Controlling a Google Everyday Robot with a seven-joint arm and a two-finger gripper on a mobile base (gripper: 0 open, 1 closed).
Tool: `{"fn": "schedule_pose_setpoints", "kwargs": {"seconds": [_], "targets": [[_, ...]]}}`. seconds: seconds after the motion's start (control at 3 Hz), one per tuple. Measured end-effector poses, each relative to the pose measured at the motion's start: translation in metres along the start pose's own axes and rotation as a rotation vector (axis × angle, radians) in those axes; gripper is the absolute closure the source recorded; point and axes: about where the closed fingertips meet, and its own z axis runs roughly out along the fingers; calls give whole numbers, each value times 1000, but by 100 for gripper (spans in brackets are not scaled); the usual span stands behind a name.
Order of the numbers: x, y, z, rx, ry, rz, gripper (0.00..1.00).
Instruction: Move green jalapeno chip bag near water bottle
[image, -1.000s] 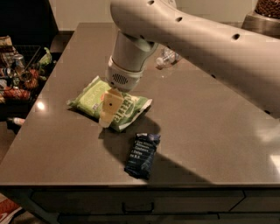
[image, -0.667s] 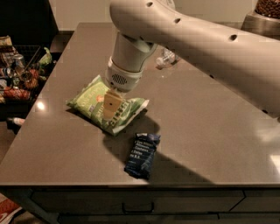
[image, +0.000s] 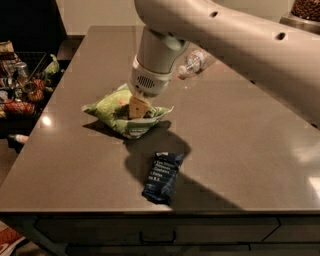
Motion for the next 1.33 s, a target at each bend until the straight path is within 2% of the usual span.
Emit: {"fn": "schedule_pose_setpoints", "kwargs": {"seconds": [0.33, 1.0, 1.33], "targets": [[24, -27, -32, 73, 6, 45, 100], [88, -84, -90, 192, 20, 182, 100], [116, -112, -111, 250, 21, 226, 100]]}}
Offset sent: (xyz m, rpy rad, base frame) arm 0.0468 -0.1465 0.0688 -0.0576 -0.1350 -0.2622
